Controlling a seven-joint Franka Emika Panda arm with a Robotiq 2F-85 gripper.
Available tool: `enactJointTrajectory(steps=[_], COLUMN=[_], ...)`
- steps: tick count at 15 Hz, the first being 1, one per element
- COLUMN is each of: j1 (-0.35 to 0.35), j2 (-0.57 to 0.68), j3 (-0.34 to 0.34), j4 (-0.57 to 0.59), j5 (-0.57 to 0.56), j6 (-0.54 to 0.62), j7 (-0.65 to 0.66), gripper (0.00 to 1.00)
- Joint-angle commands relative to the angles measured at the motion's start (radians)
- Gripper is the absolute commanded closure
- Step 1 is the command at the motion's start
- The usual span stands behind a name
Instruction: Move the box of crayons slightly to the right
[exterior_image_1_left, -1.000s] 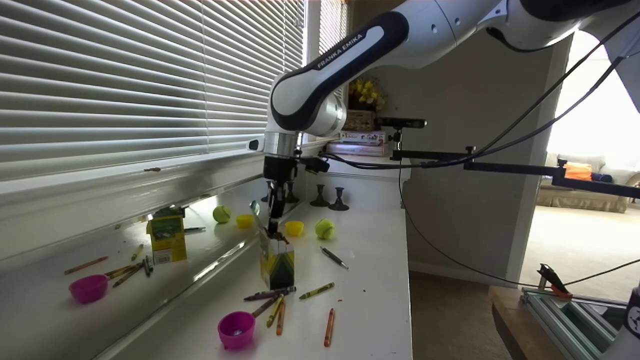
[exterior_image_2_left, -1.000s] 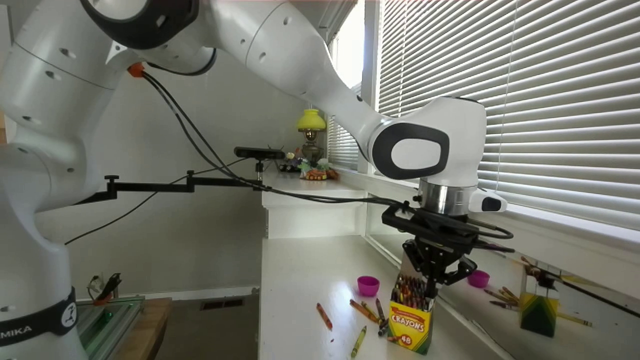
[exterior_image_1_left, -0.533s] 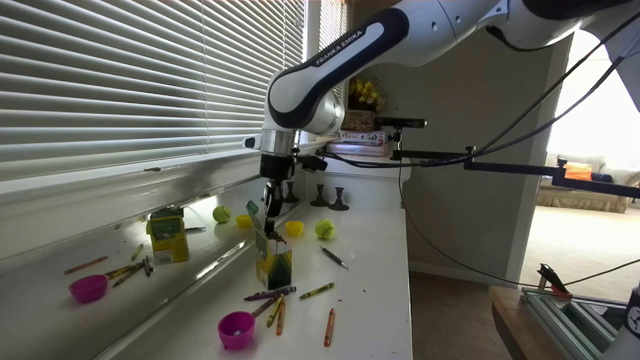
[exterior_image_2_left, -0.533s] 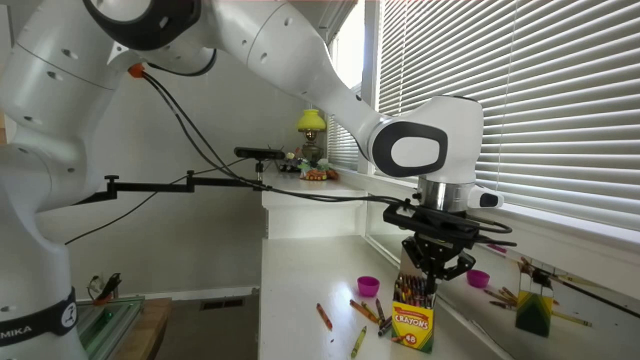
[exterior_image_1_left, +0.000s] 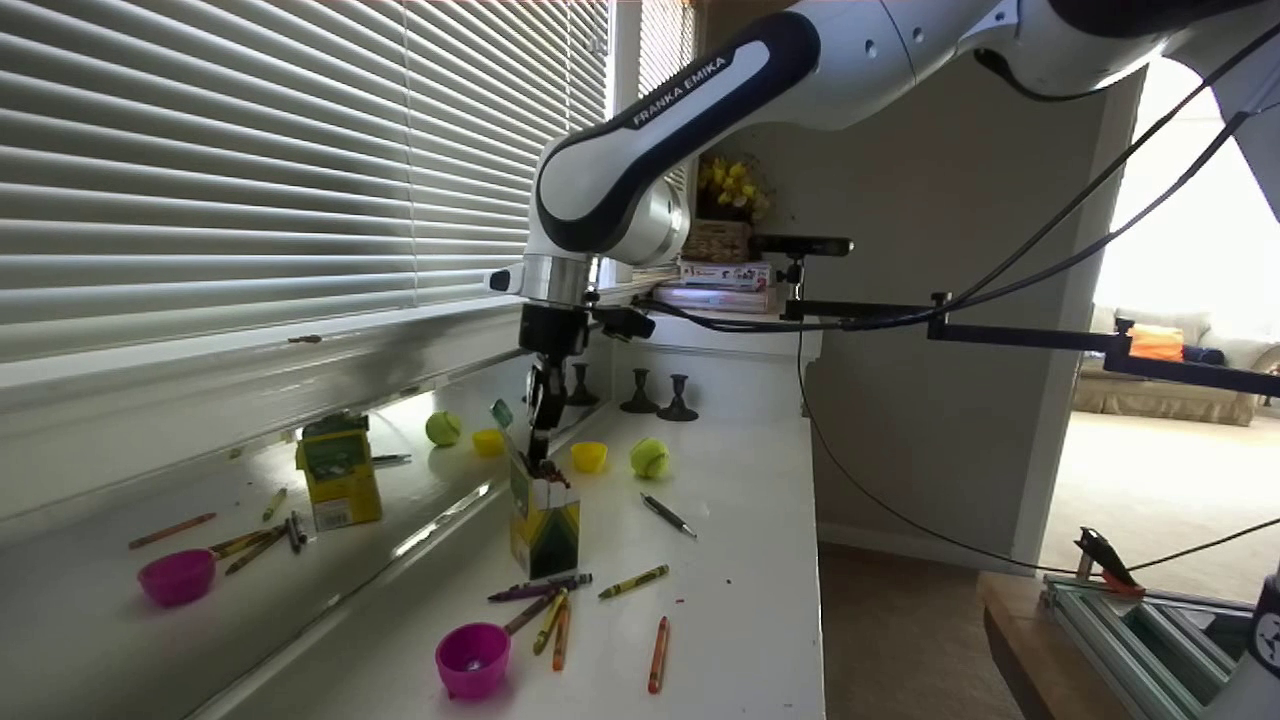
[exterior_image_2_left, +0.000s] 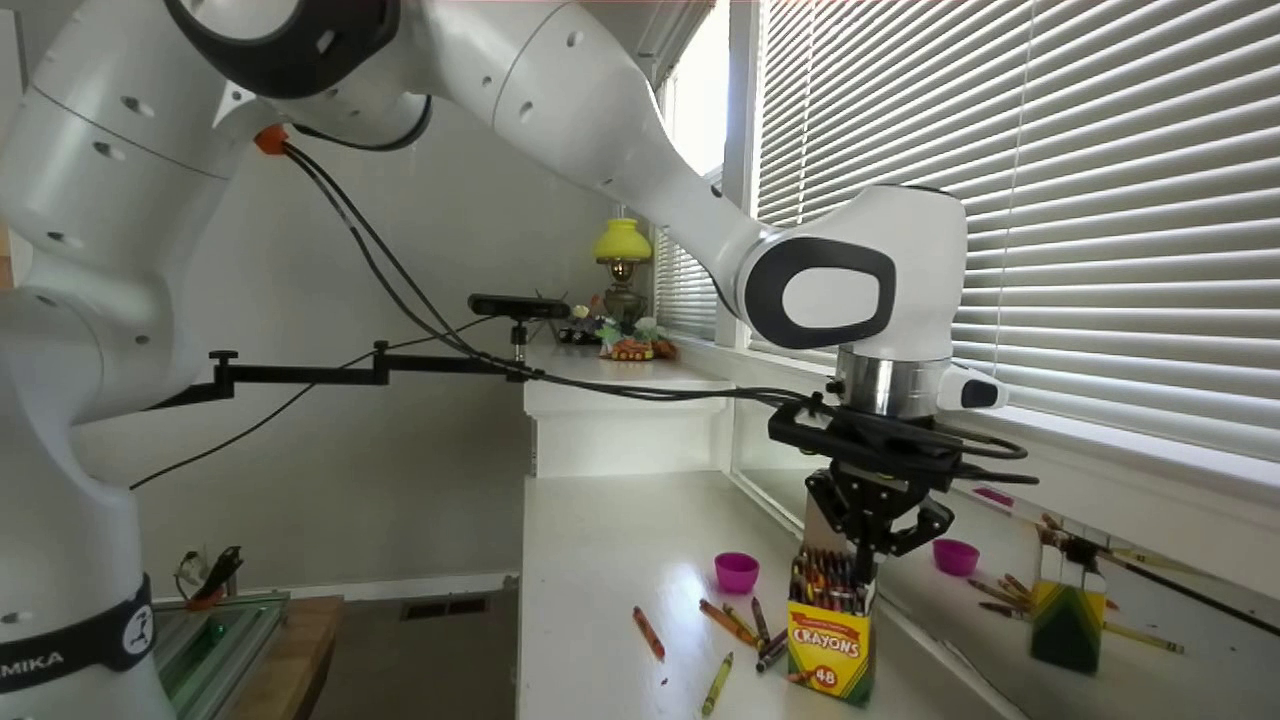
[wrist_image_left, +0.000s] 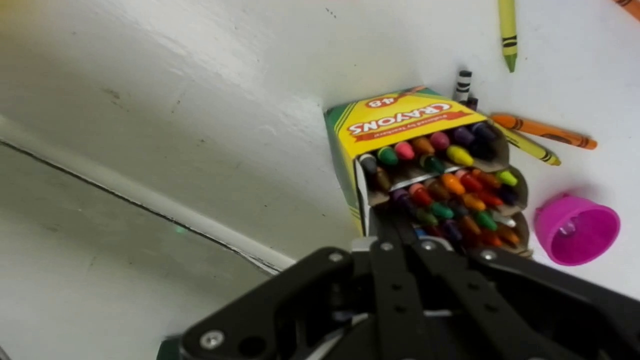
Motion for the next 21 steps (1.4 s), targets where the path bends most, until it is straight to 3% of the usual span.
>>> enactJointTrajectory(steps=[1,19,20,21], j1=[0.002,0.010,0.012,0.015], j2=[-0.043,-0.066,-0.069,-0.073], j3=[-0.023,-0.052,-0.054,-0.057], j4=[-0.031,-0.083,-0.084,-0.087], j5=[-0.017,-0.031,-0.035,-0.043], j6=[-0.014,-0.015,-0.020,-0.019], j7=[-0.001,0.015,0.018,0.022], gripper=[1.00,1.00,0.74,0.73])
